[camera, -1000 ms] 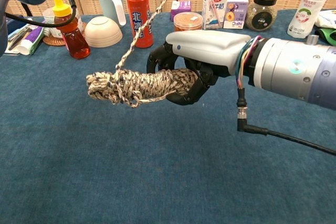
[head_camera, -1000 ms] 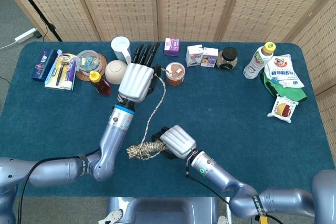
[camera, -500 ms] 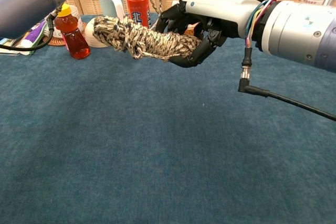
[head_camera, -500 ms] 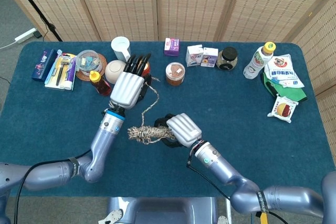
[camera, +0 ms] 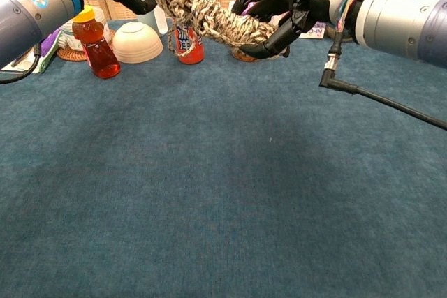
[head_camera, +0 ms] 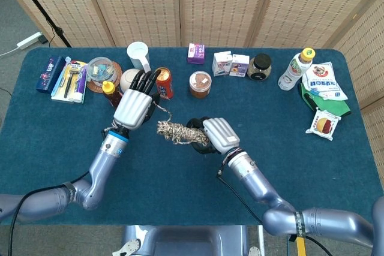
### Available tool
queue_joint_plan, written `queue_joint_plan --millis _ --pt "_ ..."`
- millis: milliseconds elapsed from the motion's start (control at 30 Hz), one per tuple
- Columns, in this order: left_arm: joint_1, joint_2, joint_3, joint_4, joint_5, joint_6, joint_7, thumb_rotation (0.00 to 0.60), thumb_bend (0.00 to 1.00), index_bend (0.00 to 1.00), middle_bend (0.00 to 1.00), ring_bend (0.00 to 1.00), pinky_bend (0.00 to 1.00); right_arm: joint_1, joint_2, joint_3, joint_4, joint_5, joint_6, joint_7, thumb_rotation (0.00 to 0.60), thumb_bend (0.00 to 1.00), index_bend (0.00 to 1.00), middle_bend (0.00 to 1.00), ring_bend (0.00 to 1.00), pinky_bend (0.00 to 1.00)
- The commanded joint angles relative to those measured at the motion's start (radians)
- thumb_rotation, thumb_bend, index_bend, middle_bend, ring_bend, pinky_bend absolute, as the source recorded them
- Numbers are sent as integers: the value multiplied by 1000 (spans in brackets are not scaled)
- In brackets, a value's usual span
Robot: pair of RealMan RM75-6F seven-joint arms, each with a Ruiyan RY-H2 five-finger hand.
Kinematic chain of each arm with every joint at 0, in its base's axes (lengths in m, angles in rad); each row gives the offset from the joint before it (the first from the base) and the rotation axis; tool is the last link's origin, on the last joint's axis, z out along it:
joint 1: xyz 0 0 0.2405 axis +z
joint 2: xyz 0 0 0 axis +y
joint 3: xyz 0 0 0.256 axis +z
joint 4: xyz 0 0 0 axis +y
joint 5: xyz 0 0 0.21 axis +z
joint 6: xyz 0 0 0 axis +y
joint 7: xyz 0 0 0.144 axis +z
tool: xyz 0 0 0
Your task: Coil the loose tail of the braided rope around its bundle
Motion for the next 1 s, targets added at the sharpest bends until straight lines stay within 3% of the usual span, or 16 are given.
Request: queue_joint_plan --millis 33,233,533,1000 --pt "20 7 25 6 39 4 -20 600 497 754 0 0 0 14 -25 31 12 113 56 -57 600 515 677 575 376 609" --pt "54 27 67 2 122 25 -62 600 497 754 0 0 0 55 -95 56 61 257 195 -220 600 520 682 583 386 619" --pt "87 54 93 -5 194 38 -106 600 495 755 0 0 0 94 -162 99 124 390 266 -321 600 534 682 589 397 630" --pt "121 99 135 -95 292 42 -115 600 494 758 0 0 0 126 -259 147 228 471 375 -413 600 562 684 599 418 655"
